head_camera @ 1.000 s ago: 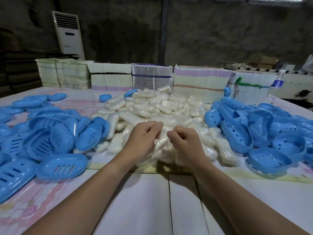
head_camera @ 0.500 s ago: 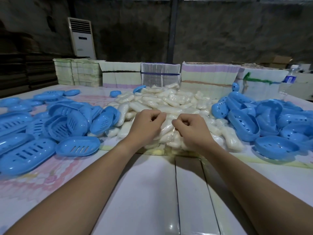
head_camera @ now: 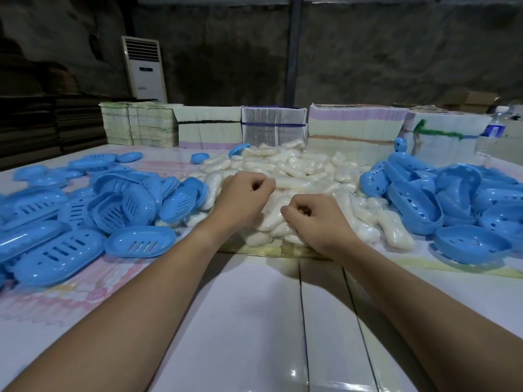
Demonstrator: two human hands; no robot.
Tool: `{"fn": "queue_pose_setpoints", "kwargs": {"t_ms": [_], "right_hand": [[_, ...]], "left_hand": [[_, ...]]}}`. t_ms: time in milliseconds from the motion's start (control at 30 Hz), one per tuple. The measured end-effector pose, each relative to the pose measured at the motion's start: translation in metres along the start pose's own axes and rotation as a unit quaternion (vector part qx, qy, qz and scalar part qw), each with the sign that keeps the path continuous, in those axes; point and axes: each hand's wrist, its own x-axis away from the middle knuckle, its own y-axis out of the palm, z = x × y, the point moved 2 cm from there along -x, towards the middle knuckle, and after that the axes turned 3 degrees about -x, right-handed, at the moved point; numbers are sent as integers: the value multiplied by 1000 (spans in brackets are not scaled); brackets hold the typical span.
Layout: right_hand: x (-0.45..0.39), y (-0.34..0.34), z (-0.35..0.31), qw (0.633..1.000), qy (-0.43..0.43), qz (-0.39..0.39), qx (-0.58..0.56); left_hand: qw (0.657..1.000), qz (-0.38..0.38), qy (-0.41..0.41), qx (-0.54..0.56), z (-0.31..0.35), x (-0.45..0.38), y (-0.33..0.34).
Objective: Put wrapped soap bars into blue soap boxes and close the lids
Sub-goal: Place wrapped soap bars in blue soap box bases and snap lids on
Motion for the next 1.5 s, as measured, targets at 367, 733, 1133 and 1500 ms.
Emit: {"fn": "queue_pose_setpoints", "kwargs": {"t_ms": [367,733,1133,1500], "right_hand": [[4,-1,-3,1000,-11,-15,2],[3,-8,-2,998,-43,35,7],[-9,-31,14,988,63,129,-56],[-9,-27,14,997,53,46,-28]], "left_hand": [[848,-187,-247,-430,-56,-22,-94],[939,-32,-44,-340,-12,-7,-83],[895,-402,175,-82,34,45,-17],[897,-375,199,-119,20,46,8]]}}
